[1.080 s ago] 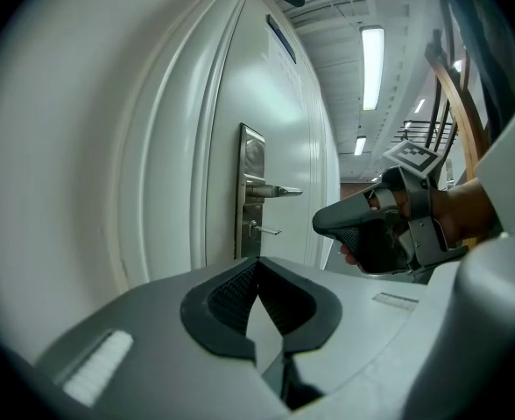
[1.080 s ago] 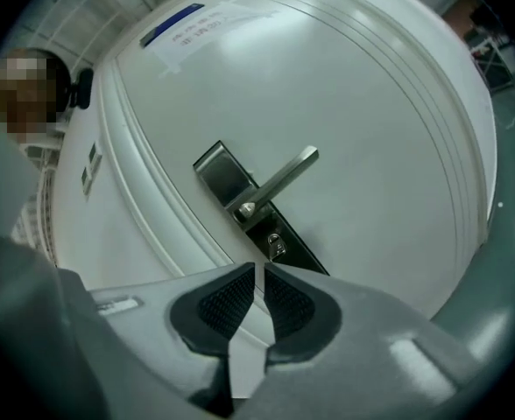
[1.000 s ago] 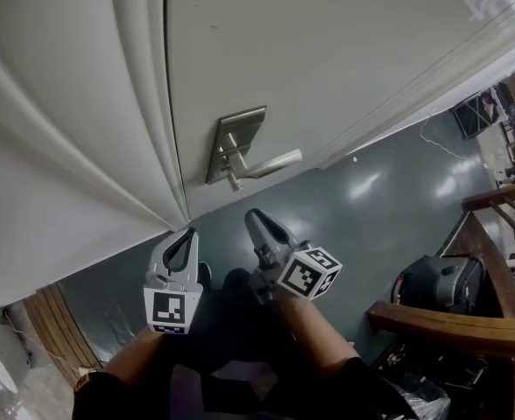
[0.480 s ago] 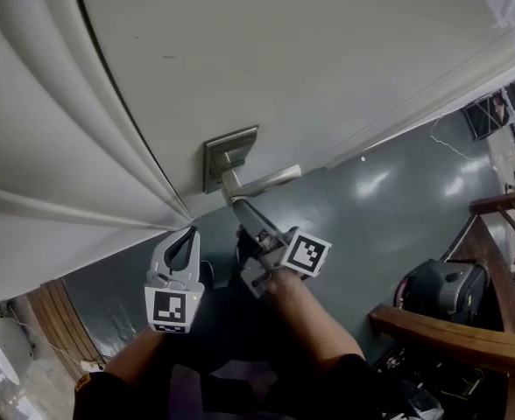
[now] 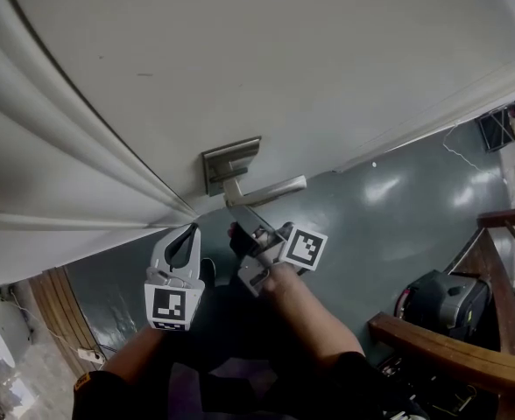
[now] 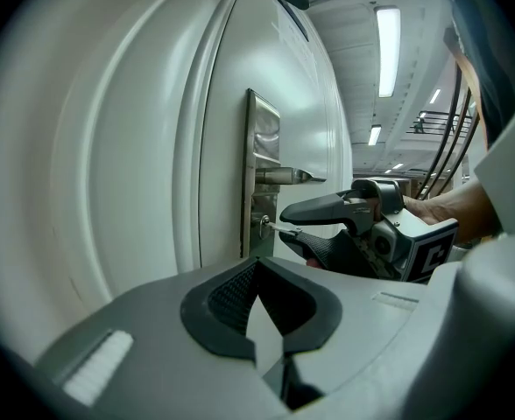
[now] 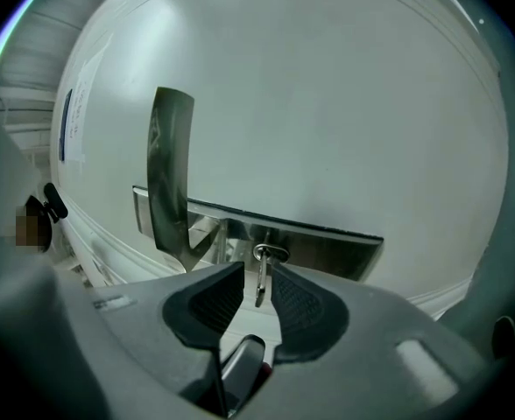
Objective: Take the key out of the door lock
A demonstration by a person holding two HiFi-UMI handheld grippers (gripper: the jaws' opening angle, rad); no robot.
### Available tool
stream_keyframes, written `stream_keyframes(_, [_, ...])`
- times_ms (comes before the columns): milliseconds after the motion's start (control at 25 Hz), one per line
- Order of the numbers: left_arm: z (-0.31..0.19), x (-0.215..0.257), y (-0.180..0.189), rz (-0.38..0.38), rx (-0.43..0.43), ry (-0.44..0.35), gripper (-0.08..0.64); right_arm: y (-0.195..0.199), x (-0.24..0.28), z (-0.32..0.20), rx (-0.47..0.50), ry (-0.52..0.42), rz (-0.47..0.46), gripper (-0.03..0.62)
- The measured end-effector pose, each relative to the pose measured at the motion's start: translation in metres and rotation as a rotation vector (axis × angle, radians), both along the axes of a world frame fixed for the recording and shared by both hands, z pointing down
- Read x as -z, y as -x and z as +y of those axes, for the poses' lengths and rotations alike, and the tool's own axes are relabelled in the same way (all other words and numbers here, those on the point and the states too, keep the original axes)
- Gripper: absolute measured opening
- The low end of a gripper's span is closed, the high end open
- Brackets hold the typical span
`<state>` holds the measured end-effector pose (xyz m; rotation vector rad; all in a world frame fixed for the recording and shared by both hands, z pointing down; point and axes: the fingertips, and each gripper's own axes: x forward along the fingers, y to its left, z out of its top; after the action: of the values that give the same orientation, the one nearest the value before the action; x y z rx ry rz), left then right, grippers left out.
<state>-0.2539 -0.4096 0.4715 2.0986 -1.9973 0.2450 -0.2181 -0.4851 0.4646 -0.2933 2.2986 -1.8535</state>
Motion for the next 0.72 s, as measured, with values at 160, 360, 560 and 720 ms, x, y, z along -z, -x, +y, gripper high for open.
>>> stream_keyframes(160, [-0.001, -0.004, 0.004, -0.009, 0.018, -0.005, 0.015, 0.002, -0.001, -0.001, 0.005, 0.011, -0.012, 0.044])
stream_keyframes(360, [-0.002, 0.002, 0.003, 0.002, 0.017, -0.005, 0.015, 0.002, -0.002, 0.001, -0.005, 0.037, -0.023, 0.025])
stream_keyframes(560, [-0.003, 0.006, 0.001, 0.006, 0.006, 0.0, 0.015, 0.0, -0.005, 0.0, -0.022, 0.087, -0.045, 0.017])
stream_keyframes(720, [-0.002, 0.006, 0.0, 0.006, 0.0, -0.002, 0.015, -0.002, -0.005, 0.002, -0.029, 0.11, -0.055, 0.015])
